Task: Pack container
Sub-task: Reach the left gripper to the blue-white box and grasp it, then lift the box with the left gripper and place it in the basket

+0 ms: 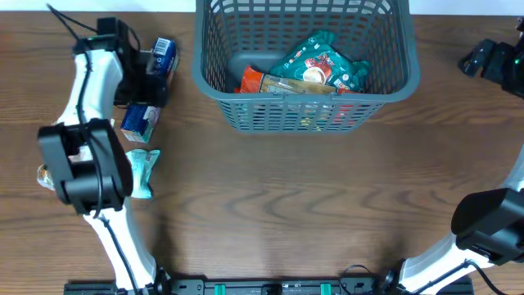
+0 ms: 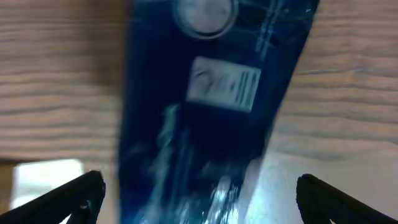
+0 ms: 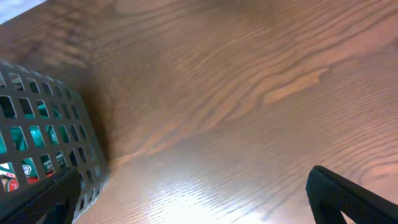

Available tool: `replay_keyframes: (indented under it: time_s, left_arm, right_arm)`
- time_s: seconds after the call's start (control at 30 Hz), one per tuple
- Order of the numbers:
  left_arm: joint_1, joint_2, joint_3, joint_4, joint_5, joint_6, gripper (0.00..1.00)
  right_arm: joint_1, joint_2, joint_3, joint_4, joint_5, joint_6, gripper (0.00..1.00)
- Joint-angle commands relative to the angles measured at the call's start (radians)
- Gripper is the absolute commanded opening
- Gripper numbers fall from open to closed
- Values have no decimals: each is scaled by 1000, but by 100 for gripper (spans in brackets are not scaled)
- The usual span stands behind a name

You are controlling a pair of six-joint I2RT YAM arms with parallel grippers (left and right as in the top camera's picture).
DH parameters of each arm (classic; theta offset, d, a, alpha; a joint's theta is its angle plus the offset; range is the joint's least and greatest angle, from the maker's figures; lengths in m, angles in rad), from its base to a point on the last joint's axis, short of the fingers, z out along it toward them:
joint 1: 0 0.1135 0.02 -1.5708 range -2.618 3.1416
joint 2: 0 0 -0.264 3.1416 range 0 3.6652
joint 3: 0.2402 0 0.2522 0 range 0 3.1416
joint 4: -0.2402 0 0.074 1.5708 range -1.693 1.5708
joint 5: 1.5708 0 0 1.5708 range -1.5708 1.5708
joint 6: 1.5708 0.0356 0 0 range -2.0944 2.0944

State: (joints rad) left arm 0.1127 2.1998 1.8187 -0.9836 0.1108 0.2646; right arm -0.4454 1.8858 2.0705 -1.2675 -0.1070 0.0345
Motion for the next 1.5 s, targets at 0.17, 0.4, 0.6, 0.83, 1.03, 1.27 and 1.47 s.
replay_keyframes:
  time_s: [0.17, 0.4, 0.6, 0.83, 1.03, 1.27, 1.47]
  left_arm:
    - [-35, 94, 18, 21, -72, 12, 99]
    - [-35, 105, 18, 18, -71, 11, 84]
    - [-35, 95, 18, -11, -70, -47, 31]
    - [-35, -42, 19, -31, -69, -190, 6]
    - [-35, -286, 56, -15, -65, -264, 6]
    - [-62, -497, 109, 29, 97, -92, 6]
    - [-245, -567, 109, 69, 130, 379, 6]
  right_arm:
    - [-5, 9, -4, -11, 2, 13, 99]
    - [-5, 9, -4, -27, 3, 13, 99]
    - [-5, 9, -4, -34, 3, 13, 99]
    - [-5, 9, -4, -41, 3, 13, 99]
    - [-5, 9, -4, -57, 3, 9, 99]
    - [-5, 9, -4, -57, 6, 0, 99]
    - [-6, 9, -4, -35, 6, -6, 99]
